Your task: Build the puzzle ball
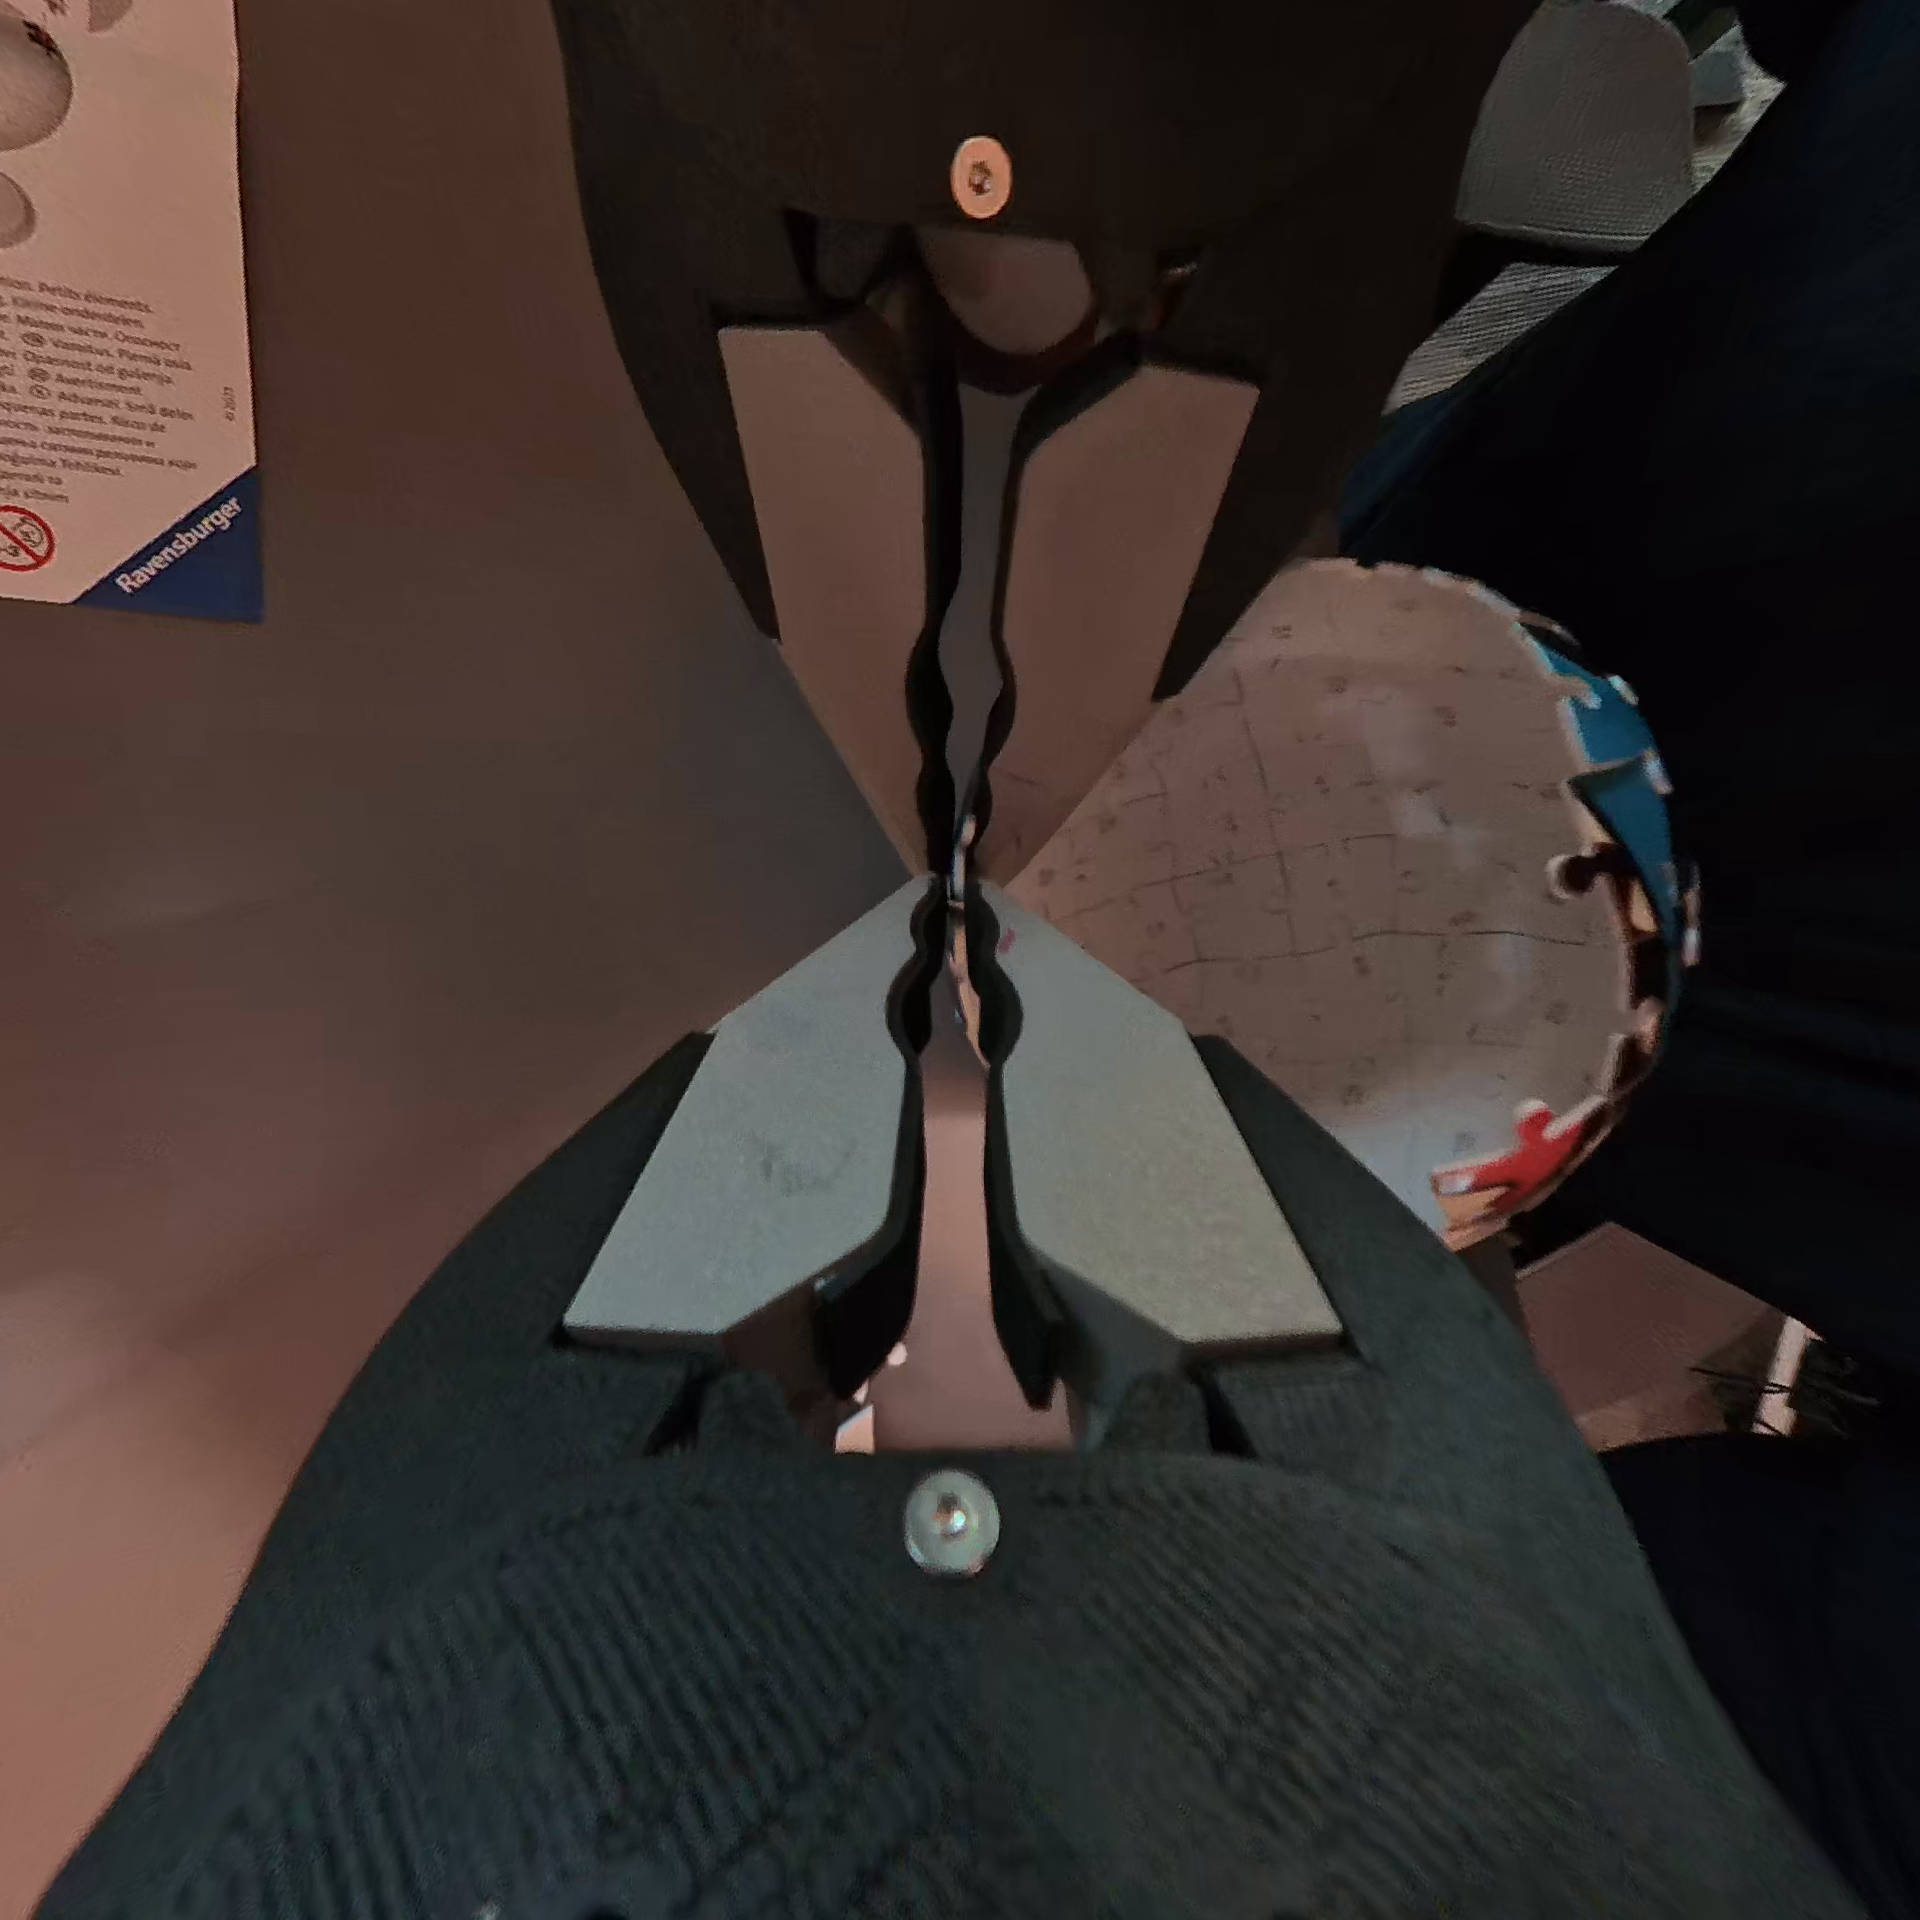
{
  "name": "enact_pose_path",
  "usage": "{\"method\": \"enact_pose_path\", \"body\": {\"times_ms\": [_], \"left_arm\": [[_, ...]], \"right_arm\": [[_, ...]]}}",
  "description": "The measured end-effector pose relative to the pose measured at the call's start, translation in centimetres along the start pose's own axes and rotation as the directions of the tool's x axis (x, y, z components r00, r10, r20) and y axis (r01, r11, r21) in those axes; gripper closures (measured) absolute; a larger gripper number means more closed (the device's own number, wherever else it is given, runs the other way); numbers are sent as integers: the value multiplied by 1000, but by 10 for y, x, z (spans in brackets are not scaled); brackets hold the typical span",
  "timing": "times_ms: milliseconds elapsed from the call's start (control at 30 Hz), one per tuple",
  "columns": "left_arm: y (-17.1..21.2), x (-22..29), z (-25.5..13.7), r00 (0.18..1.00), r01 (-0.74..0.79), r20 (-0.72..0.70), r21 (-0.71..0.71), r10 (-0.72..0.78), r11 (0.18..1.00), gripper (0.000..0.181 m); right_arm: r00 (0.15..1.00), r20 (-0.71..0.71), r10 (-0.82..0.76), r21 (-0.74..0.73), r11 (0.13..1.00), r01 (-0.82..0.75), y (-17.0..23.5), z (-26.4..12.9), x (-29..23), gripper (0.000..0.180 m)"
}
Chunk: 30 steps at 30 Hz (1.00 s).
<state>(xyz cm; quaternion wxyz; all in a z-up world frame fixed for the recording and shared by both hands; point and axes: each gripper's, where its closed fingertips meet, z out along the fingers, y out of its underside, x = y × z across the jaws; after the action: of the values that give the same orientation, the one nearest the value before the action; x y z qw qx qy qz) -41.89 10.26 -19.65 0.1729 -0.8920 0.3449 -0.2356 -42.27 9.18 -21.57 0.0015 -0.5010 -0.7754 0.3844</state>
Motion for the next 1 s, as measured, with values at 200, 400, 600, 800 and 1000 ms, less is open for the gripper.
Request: {"method": "enact_pose_path", "body": {"times_ms": [200, 400, 600, 800, 1000], "left_arm": [[4, -2, -2, 999, -12, 48, -29, 14, 1000, 180], [1, -2, 0, 999, -15, 30, -10, 15, 1000, 180], [1, -4, 1, 1000, -8, 30, -11, 8, 1000, 180], [0, -8, 0, 999, -10, 51, 0, 10, 1000, 181], [0, -8, 0, 999, -9, 47, 3, 9, 1000, 181]], "right_arm": [[999, -20, -29, 7, 1000, 29, 0, 0, 1, 179], [1000, 12, 1, 27, 1000, -1, 1, 1, 1, 179], [999, 35, 10, 35, 999, -12, -1, 2, 2, 179], [999, 39, 8, 70, 997, -11, -2, 0, 5, 179], [999, 49, -1, 130, 992, -6, -7, -11, 4, 175]]}}
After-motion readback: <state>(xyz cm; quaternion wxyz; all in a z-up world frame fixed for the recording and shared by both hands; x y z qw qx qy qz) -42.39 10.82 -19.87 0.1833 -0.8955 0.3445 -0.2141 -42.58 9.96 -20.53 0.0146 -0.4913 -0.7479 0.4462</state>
